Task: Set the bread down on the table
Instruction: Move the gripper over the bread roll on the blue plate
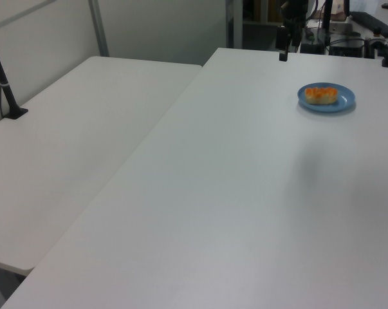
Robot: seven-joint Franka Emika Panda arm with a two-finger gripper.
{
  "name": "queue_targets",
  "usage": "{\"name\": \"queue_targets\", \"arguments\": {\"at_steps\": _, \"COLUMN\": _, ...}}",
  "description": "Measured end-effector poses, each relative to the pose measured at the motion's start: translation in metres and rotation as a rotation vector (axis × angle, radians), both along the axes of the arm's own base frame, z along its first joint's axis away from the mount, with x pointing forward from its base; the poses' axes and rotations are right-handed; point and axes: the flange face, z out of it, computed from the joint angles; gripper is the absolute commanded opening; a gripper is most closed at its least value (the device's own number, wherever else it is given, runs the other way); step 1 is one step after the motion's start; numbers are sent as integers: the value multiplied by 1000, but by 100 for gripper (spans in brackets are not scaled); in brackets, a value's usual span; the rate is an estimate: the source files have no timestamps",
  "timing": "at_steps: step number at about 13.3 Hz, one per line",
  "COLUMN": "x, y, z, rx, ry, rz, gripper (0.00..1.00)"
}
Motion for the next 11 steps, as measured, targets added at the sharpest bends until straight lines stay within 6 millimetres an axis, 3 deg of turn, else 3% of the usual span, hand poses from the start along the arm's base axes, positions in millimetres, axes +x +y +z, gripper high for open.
{"name": "queue_targets", "arguments": {"at_steps": 4, "x": 0, "y": -1, "z": 0, "rx": 0, "ry": 1, "rz": 0, "gripper": 100}}
{"name": "queue_targets", "arguments": {"at_steps": 6, "x": 0, "y": -12, "z": -1, "rx": -1, "ry": 7, "rz": 25, "gripper": 100}}
{"name": "queue_targets", "arguments": {"at_steps": 9, "x": -4, "y": -55, "z": -2, "rx": -3, "ry": 22, "rz": 69, "gripper": 100}}
{"name": "queue_targets", "arguments": {"at_steps": 11, "x": -10, "y": -98, "z": -4, "rx": -2, "ry": 37, "rz": 75, "gripper": 100}}
